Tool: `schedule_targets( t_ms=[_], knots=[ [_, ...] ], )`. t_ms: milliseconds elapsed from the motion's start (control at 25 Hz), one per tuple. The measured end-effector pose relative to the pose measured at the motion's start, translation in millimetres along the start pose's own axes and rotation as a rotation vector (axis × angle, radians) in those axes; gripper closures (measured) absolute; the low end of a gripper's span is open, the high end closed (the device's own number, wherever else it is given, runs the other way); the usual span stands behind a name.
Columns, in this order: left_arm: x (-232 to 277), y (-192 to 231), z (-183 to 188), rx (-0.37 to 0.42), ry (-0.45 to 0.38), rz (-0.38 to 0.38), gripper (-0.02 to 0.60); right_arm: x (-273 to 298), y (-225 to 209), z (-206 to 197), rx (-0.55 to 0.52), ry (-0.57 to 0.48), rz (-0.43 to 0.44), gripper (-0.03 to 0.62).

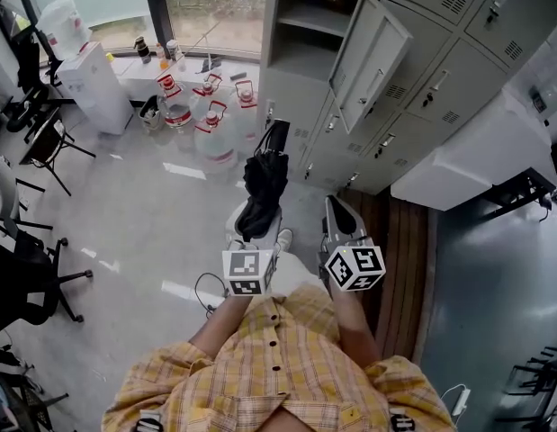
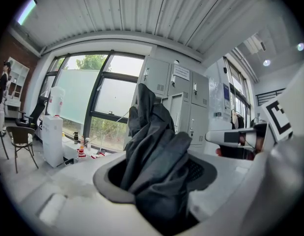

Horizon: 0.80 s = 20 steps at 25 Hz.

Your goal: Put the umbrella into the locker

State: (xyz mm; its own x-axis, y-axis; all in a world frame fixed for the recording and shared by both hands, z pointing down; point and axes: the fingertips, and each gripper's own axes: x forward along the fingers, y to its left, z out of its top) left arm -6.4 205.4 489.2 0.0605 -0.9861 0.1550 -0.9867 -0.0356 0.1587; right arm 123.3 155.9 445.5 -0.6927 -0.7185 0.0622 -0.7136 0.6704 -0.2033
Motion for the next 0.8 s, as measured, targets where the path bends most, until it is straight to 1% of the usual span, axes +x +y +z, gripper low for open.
schedule_targets(
  t_ms=[120,280,400,640,720,800],
  knots=[
    [7.2,2.4,3.1,0.01,-0.006,-0.013,0.33,11.3,5.3,2.2,-0.021,-0.003,0.006,0.595],
    [21.4,3.2,5.2,0.009,-0.001,-0.042,0.33,30.6,-0.7,2.2,0.002,-0.003,0.011,0.595],
    [35.3,11.6,7.4,0.006,0.0,-0.054,0.33,46.7,-5.7,2.4,-0.006,-0.01,0.001,0.595],
    [78.7,32.7,10.8,-0.008,0.061,-0.07,0.33,86.5,-24.7,3.2,-0.004,-0.024,-0.03,0.595],
    [96.6,37.9,13.0,-0.004,0.073,-0.076,0.33,102.6,-36.4,3.6,0.01,-0.032,-0.042,0.595],
    [116.1,43.3,15.4,0.009,0.077,-0.085,0.33,119.5,-47.5,6.7,0.058,-0.049,-0.049,0.595]
  ],
)
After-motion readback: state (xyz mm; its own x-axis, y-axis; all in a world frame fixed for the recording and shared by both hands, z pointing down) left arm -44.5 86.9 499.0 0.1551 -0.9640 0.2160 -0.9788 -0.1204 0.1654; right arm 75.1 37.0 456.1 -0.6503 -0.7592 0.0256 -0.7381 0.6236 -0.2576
